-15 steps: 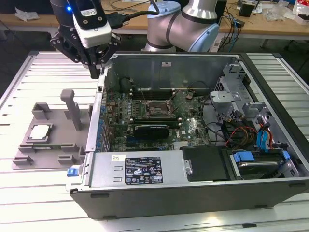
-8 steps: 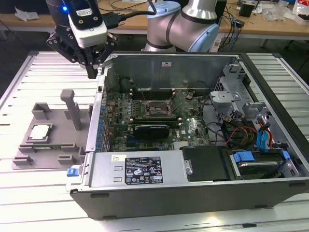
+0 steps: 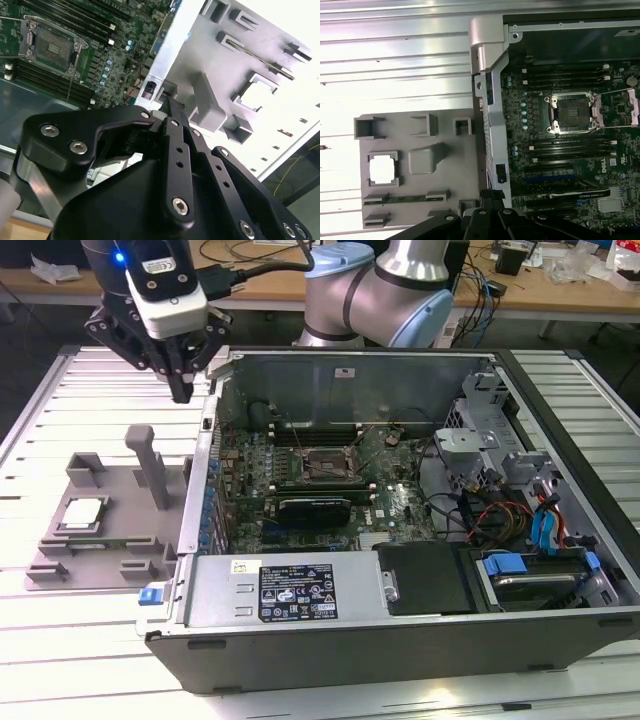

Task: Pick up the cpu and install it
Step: 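Reach for the cpu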

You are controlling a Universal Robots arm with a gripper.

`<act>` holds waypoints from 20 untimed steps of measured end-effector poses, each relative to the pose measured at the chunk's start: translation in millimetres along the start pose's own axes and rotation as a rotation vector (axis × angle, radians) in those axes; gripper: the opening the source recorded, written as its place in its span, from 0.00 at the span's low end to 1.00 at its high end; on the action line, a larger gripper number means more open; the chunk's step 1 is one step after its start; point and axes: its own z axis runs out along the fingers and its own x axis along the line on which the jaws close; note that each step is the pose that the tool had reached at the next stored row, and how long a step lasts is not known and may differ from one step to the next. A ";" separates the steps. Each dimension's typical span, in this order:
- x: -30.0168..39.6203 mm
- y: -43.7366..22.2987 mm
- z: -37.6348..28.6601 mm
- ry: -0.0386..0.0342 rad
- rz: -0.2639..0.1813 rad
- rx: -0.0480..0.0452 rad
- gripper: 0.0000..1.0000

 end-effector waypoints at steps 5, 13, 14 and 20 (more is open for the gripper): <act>9.8 -0.7 -0.3 0.0001 0.000 0.0000 0.11; 26.3 -2.0 -0.6 0.0000 0.000 -0.0001 0.11; 28.0 -2.1 -0.7 0.0001 0.000 0.0000 0.11; 37.2 -2.8 -0.9 0.0001 0.000 0.0000 0.11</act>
